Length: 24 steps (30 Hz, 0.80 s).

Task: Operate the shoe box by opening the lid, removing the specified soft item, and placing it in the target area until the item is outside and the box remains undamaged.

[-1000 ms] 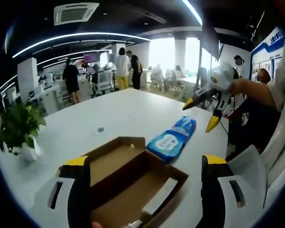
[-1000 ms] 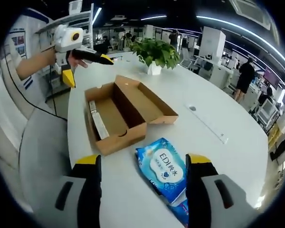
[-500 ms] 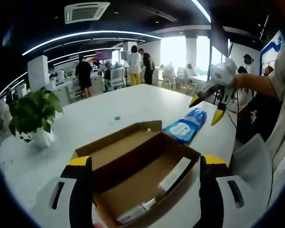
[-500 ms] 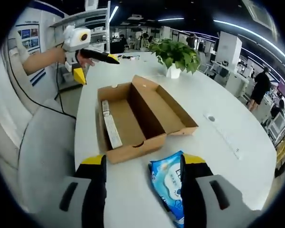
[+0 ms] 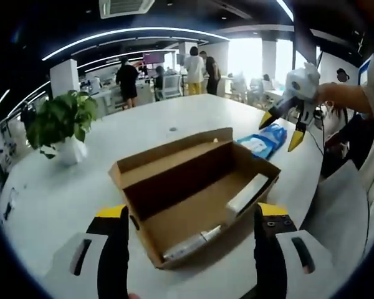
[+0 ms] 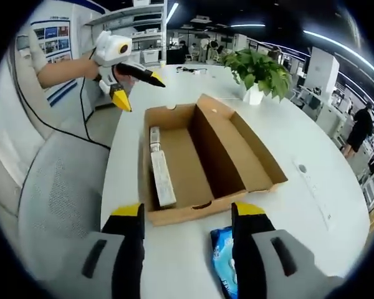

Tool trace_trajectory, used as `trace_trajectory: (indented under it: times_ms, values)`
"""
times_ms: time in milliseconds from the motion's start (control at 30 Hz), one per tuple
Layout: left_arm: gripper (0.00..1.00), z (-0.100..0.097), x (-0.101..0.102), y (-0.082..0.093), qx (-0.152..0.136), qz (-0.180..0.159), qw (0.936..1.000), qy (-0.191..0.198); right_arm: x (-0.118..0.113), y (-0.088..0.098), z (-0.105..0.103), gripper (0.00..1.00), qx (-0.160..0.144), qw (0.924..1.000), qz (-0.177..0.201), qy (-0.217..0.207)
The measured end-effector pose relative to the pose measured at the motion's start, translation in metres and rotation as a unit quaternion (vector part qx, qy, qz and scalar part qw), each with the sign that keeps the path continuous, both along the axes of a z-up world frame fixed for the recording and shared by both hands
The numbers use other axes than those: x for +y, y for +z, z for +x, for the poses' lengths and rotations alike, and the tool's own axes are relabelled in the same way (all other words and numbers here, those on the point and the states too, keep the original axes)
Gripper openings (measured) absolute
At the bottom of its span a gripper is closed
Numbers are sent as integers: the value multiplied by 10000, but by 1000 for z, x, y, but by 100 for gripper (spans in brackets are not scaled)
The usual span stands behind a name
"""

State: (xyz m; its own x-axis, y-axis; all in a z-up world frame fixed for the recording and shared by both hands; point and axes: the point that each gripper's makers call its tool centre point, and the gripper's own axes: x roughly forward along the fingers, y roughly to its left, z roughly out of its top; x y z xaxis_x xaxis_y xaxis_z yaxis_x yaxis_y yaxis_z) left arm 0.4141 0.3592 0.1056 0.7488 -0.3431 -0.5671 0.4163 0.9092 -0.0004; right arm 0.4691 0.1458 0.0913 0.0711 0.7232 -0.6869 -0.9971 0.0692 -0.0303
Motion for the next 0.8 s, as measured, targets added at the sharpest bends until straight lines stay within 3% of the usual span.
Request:
trace_trajectory:
  times_ms: [200, 433, 800]
  values:
    - [76, -7, 15, -13, 178, -37, 9994, 292, 15, -13, -4, 47, -43, 9996, -143, 244]
    - [60, -15, 31, -32, 481, 35, 9968, 635, 29, -26, -6, 43, -64, 9984, -256, 491]
    - [35, -18, 53, -51, 877, -92, 9871, 1333, 47, -45, -10, 40, 79, 9949, -439, 906]
